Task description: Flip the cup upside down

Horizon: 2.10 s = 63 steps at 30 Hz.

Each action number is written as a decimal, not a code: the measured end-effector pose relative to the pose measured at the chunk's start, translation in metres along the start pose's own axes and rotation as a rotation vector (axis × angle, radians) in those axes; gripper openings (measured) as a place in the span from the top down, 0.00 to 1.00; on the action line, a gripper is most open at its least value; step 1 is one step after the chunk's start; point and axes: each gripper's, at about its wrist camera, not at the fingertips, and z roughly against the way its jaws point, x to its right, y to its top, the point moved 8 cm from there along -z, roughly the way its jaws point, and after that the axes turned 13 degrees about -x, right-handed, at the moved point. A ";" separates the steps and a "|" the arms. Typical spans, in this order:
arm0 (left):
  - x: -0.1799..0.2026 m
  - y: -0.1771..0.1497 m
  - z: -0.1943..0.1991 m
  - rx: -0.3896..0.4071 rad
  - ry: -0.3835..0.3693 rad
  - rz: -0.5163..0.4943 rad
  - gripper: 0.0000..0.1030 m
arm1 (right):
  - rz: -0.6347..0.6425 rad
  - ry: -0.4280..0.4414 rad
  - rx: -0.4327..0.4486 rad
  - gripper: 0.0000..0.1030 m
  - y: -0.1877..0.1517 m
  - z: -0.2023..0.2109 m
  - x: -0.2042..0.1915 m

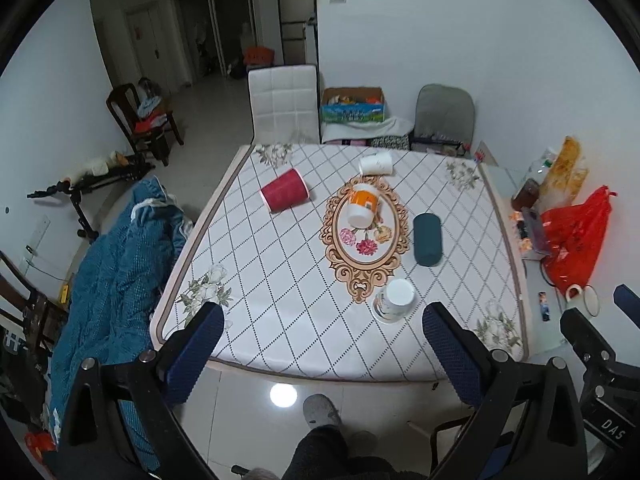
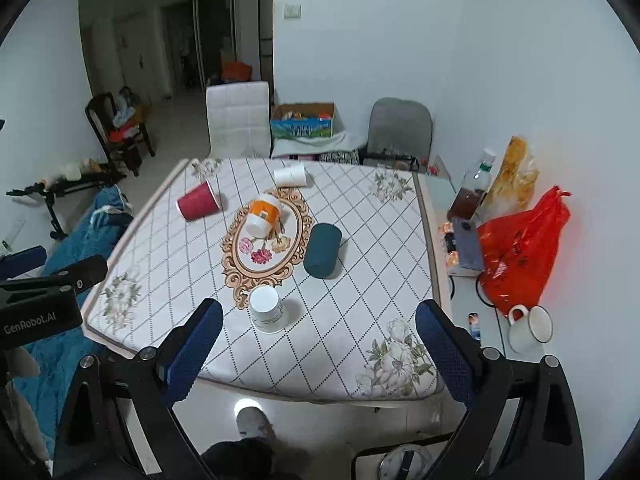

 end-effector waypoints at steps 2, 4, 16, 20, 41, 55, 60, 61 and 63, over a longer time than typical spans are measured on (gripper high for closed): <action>0.001 -0.007 0.014 0.013 -0.008 0.000 0.01 | 0.000 0.006 0.018 0.04 -0.007 0.020 0.002; 0.003 -0.015 0.030 0.029 -0.010 -0.001 0.01 | -0.002 0.014 0.031 0.04 -0.013 0.037 0.003; 0.016 -0.052 0.072 0.065 -0.023 -0.013 0.01 | -0.019 0.044 0.069 0.03 -0.046 0.105 0.012; 0.014 -0.056 0.078 0.072 -0.018 -0.009 0.01 | -0.017 0.045 0.070 0.03 -0.049 0.112 0.014; -0.008 -0.069 0.085 0.074 -0.008 0.018 0.01 | 0.001 0.061 0.050 0.02 -0.052 0.110 -0.004; -0.008 -0.074 0.085 0.068 -0.011 0.015 0.01 | 0.004 0.067 0.020 0.01 -0.066 0.101 -0.007; -0.010 -0.078 0.085 0.065 -0.014 0.009 0.01 | 0.004 0.068 0.017 0.01 -0.069 0.100 -0.007; -0.010 -0.079 0.086 0.065 -0.014 0.007 0.01 | 0.005 0.067 0.018 0.01 -0.069 0.100 -0.006; -0.010 -0.081 0.085 0.064 -0.013 0.005 0.01 | 0.004 0.070 0.017 0.01 -0.069 0.100 -0.006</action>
